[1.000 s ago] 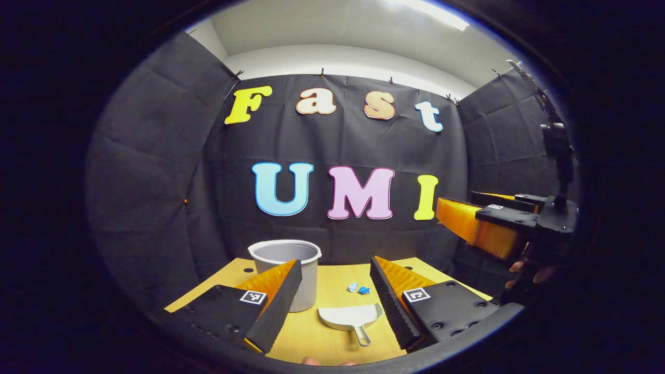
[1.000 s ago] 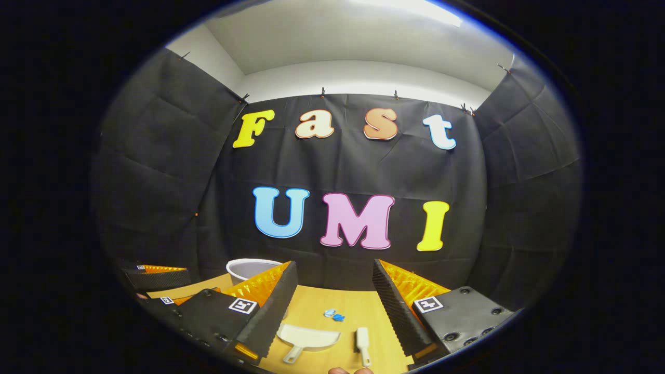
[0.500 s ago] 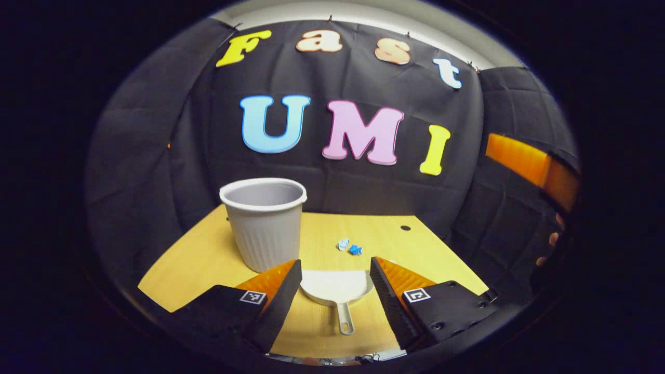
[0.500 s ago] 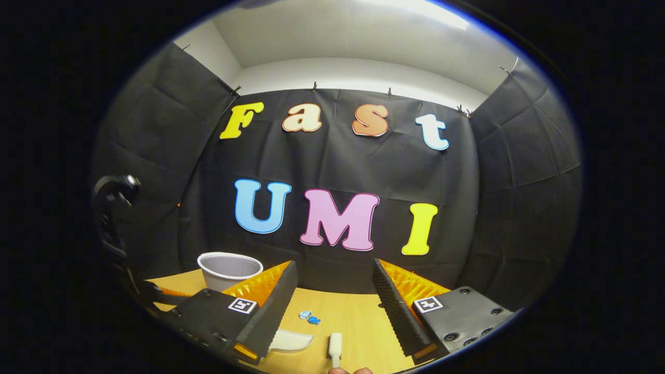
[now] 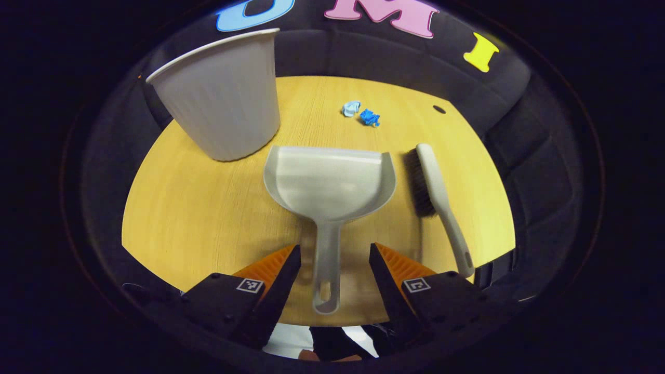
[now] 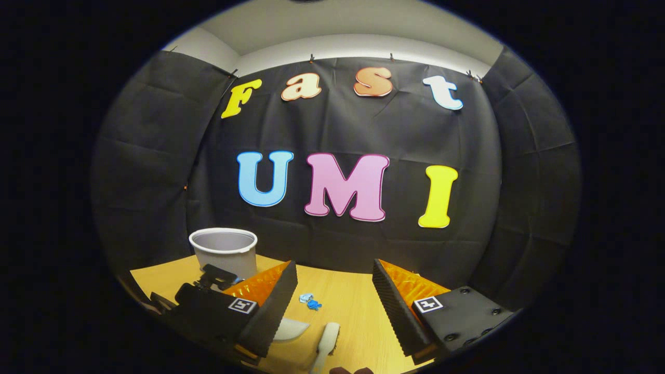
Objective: Pick up the small broom and dustpan from the desktop, sweep the trash into the dustpan with the broom, and then empty the trash into the garbage bin.
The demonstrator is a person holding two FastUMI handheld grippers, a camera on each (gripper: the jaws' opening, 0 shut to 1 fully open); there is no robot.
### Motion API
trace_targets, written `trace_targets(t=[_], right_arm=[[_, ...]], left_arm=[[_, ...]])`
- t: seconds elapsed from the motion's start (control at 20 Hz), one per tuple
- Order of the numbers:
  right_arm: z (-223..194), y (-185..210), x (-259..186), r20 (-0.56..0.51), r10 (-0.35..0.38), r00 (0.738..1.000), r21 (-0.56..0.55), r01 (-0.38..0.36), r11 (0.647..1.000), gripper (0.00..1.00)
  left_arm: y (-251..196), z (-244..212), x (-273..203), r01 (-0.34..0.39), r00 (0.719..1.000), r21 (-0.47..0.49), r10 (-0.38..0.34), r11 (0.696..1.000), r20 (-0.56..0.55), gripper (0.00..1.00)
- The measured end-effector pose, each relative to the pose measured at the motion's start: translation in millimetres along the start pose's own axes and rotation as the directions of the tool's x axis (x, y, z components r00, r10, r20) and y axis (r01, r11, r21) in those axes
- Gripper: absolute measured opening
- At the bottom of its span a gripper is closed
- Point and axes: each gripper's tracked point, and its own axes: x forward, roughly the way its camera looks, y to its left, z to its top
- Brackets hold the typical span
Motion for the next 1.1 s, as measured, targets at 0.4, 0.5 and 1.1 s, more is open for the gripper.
trace_targets(t=[0.4,0.5,1.1], right_arm=[[-83.1,-58.0,30.8,-0.279,-0.047,0.959,0.102,0.079,0.992,0.94],[-93.4,-58.0,32.7,-0.319,-0.034,0.947,0.136,0.081,0.987,0.94],[-141.9,-4.9,14.0,-0.592,-0.017,0.806,0.098,0.093,0.991,0.94]], left_arm=[[5.9,13.8,52.6,-0.083,0.948,0.032,0.089,0.996,-0.307,0.8],[4.5,18.8,59.0,-0.082,0.936,0.023,0.085,0.996,-0.341,0.7],[25.8,21.2,66.8,0.04,0.948,0.132,0.004,0.991,-0.317,0.3]])
